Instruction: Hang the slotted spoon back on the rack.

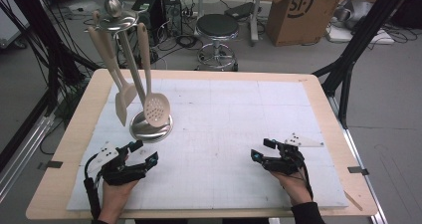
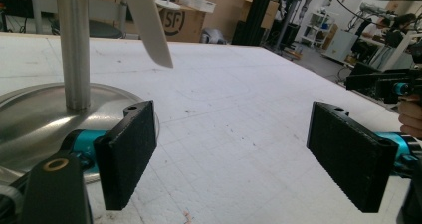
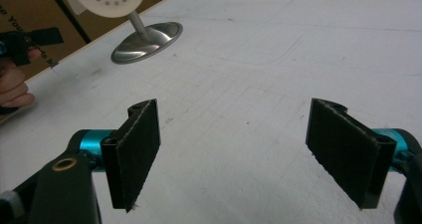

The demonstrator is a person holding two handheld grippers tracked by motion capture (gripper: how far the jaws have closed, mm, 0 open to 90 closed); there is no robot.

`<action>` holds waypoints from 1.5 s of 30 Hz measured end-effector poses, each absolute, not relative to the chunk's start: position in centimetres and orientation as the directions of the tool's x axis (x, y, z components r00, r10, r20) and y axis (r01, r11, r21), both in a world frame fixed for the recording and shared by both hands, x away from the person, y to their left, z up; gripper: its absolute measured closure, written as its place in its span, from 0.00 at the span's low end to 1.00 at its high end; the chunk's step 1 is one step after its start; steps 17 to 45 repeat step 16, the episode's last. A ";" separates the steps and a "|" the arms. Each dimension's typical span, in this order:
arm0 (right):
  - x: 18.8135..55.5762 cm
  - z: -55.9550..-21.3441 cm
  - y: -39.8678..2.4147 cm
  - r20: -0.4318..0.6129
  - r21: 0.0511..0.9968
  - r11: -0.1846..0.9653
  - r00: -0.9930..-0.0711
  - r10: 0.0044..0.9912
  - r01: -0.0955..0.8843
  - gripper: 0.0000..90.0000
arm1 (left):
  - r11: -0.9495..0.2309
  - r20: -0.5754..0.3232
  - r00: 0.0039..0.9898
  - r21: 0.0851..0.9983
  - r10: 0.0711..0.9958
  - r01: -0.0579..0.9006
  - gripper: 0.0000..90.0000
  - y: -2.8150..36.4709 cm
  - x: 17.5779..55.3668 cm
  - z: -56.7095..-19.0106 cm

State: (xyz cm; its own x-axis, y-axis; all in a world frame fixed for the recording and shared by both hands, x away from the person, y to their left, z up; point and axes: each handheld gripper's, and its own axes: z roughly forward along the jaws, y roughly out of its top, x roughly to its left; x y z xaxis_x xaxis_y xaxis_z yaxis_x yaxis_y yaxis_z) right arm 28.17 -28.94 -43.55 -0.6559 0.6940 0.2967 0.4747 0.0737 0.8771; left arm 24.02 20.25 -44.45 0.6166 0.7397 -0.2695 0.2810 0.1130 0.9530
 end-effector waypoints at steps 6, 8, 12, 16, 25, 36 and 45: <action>28.0 -43.7 -29.2 0.306 0.874 0.061 -0.644 0.702 0.481 0.23 | 0.111 -0.268 0.621 0.953 0.737 0.280 0.22 20.2 24.0 -44.5; 28.0 -43.8 -29.3 0.305 0.875 0.061 -0.644 0.702 0.480 0.23 | 0.103 -0.263 0.625 0.954 0.735 0.281 0.22 20.2 24.0 -44.5; 28.1 -43.8 -29.3 0.309 0.874 0.056 -0.640 0.703 0.484 0.23 | 0.098 -0.261 0.626 0.954 0.735 0.283 0.22 20.1 24.0 -44.5; 28.0 -43.9 -29.2 0.309 0.874 0.056 -0.641 0.703 0.483 0.23 | 0.093 -0.257 0.633 0.955 0.730 0.281 0.22 20.1 23.9 -44.5; 28.0 -43.9 -29.2 0.309 0.874 0.056 -0.641 0.703 0.483 0.23 | 0.093 -0.257 0.633 0.955 0.730 0.281 0.22 20.1 23.9 -44.5; 28.0 -43.9 -29.2 0.309 0.874 0.056 -0.641 0.703 0.483 0.23 | 0.093 -0.257 0.633 0.955 0.730 0.281 0.22 20.1 23.9 -44.5; 28.0 -43.9 -29.2 0.309 0.874 0.056 -0.641 0.703 0.483 0.23 | 0.093 -0.257 0.633 0.955 0.730 0.281 0.22 20.1 23.9 -44.5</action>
